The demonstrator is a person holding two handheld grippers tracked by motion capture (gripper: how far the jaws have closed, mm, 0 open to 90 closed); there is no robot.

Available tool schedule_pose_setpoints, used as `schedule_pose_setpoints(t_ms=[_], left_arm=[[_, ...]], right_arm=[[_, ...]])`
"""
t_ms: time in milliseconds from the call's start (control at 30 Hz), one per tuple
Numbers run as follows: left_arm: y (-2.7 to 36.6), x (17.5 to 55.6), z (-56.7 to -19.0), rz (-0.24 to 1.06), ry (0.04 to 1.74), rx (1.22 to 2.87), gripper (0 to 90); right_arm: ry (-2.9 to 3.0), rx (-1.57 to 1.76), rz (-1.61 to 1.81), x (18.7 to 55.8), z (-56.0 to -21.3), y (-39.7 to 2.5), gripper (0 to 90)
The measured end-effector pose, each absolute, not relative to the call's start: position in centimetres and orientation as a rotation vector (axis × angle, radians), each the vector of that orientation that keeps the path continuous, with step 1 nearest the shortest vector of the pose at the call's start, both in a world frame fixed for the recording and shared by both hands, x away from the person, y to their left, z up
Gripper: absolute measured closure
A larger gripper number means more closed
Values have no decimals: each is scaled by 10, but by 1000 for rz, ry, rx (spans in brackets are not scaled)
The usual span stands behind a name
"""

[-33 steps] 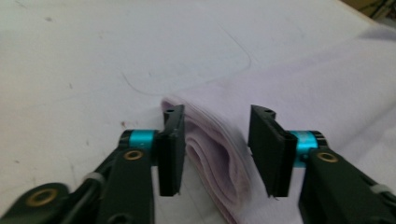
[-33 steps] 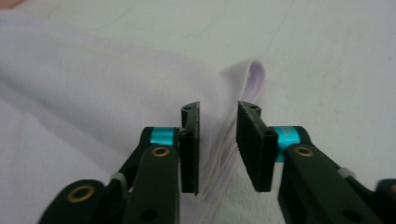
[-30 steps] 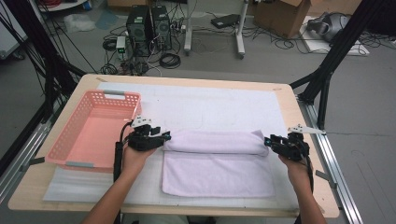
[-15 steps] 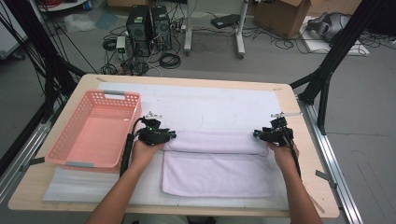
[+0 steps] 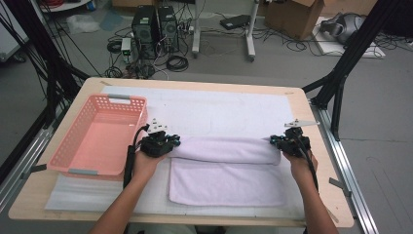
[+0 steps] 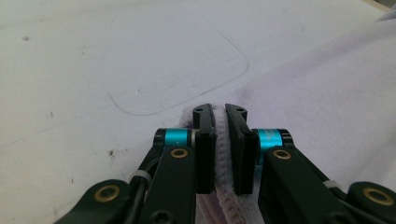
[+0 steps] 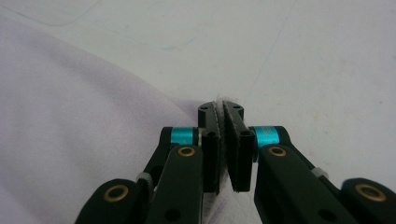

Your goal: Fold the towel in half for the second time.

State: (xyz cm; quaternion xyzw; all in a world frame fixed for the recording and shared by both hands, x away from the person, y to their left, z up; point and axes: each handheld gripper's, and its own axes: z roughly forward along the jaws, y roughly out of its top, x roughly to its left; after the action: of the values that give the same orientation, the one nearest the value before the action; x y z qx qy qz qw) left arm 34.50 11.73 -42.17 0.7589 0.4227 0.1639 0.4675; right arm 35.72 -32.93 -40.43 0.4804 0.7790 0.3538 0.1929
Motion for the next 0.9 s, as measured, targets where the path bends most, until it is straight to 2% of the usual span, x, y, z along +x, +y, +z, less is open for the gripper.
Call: schedule_pose_setpoints(t_ms=[433, 900], left_arm=[[129, 305, -423, 361, 954, 1789, 811], [131, 266, -429, 359, 914, 1790, 798]], right_arm=[[2091, 1262, 1155, 295, -409, -340, 853], [2088, 1249, 1198, 257, -412, -343, 854]])
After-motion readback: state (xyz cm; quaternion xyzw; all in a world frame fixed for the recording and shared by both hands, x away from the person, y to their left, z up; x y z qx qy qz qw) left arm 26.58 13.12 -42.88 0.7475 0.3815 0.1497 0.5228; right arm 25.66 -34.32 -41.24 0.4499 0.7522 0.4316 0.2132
